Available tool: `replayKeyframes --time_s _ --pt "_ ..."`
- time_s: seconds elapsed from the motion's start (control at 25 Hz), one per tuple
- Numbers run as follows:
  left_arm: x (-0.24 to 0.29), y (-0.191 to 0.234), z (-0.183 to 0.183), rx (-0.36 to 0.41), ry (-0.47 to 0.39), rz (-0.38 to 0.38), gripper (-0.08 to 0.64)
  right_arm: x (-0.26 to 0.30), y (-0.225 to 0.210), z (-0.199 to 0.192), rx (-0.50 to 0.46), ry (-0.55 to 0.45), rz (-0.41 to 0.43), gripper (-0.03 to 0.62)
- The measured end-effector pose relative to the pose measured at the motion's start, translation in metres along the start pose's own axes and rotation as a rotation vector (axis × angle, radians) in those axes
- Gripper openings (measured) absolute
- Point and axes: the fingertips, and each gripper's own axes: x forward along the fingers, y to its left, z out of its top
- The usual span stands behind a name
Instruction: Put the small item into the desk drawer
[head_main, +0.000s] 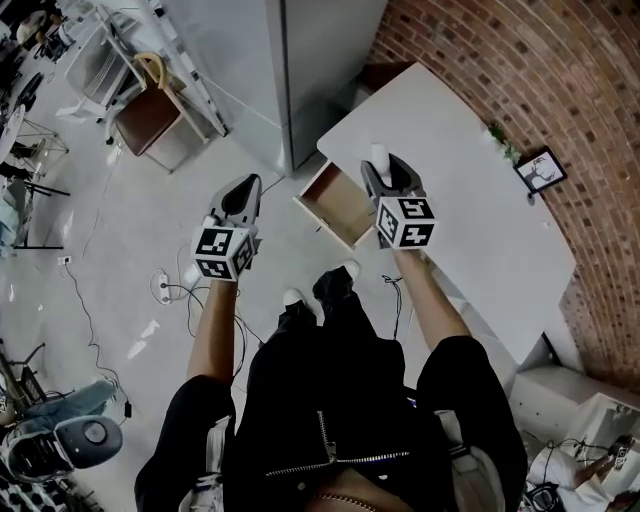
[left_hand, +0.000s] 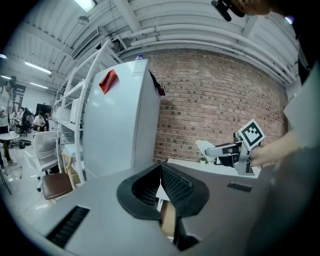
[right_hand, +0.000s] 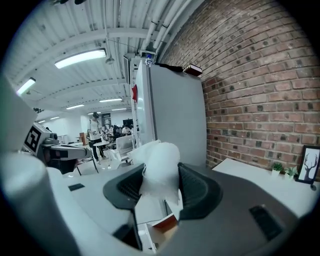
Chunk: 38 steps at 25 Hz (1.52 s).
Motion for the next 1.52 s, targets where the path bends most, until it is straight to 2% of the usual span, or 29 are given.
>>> replayKeyframes --time_s 0.4,0.92,1.52 --pt "0.009 -0.004 -0.032 -0.031 0.05 -0.011 0.021 0.01 0.006 -0.037 0.004 0.059 0.015 0.193" --pt "0.027 -0.015 -0.09 -0.084 0.137 -0.025 0.021 0.027 0.008 -0.127 0.05 0.201 0.053 0.193" --pt "0.04 -0.01 -0.156 -0.142 0.22 -0.015 0.021 0.065 0.022 -0.217 0.033 0.337 0.131 0.193"
